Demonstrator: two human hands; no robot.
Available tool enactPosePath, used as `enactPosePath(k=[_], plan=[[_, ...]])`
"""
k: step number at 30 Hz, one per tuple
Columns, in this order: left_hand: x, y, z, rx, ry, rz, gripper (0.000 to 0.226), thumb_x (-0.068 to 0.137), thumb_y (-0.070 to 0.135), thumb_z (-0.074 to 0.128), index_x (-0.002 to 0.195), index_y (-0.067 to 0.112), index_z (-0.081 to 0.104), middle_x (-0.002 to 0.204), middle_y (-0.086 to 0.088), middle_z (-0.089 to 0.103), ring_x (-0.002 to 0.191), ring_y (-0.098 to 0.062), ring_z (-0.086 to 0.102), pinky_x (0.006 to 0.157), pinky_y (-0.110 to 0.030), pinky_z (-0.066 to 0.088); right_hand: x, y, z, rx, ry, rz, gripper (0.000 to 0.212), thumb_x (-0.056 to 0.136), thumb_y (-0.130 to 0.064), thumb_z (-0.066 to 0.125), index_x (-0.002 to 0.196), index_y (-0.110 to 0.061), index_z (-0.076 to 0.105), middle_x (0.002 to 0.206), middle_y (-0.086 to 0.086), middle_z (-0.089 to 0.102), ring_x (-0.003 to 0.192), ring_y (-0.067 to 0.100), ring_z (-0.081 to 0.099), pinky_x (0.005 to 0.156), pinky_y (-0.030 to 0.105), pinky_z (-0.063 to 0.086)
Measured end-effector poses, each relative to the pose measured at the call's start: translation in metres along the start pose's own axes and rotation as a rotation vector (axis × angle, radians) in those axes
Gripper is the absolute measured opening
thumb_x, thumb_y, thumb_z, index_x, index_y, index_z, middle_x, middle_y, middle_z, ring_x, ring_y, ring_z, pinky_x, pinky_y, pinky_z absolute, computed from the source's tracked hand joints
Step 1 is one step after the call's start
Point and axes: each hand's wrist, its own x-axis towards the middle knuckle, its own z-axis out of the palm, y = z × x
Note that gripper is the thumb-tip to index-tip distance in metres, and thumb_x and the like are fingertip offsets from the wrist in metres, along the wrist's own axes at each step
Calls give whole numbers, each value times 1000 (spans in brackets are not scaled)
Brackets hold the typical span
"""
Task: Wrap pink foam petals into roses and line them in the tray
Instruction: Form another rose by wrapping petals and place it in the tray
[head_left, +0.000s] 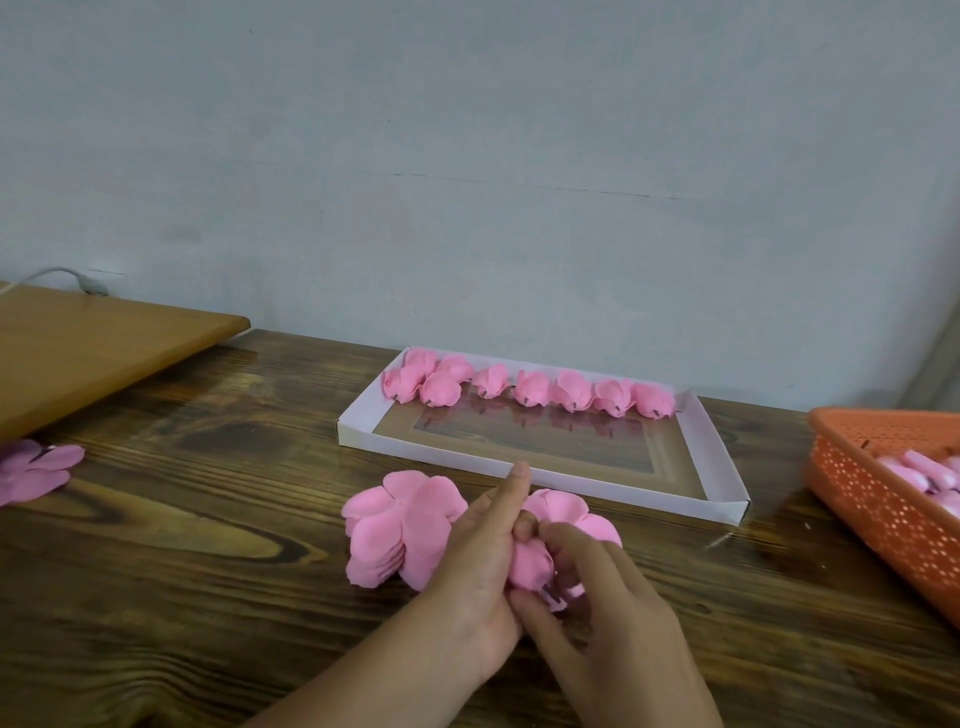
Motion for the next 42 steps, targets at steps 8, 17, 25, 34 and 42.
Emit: enactPosePath(k=[8,17,25,34,42], plan=[[-5,1,3,-30,-38,-3,49,86,41,73,60,13,41,68,-8,50,60,-23,45,53,-31,52,1,1,11,224,262,102,43,60,-4,92,85,-35,77,69,-16,69,62,2,66,57,14,55],[-6,2,2,63,-78,69,43,72,44,77,63,17,45,68,-8,38,56,-17,51,48,-23,41,8,-7,0,1245,-78,798,10,68,5,78,67,-5,79,72,17,73,54,19,67,51,24,56],[-3,0,2,22,-3,53,48,88,47,67,63,15,41,74,-10,45,64,-22,51,51,-27,53,0,-6,3,481,12,415,43,61,-33,88,100,-40,71,77,-19,73,70,-1,70,68,12,54],[0,-5,4,-81,-27,45,49,79,50,69,58,13,44,75,-11,44,65,-22,57,69,-38,54,-1,-4,7,312,161,195,44,68,-10,86,88,-48,76,71,-23,71,67,-1,69,66,10,55],[-1,-3,1,23,-65,187,41,74,53,67,75,15,51,46,1,33,52,-15,57,51,-23,49,10,-5,-4,1211,-196,712,11,80,-4,71,82,-6,81,89,16,76,79,22,75,67,27,60]])
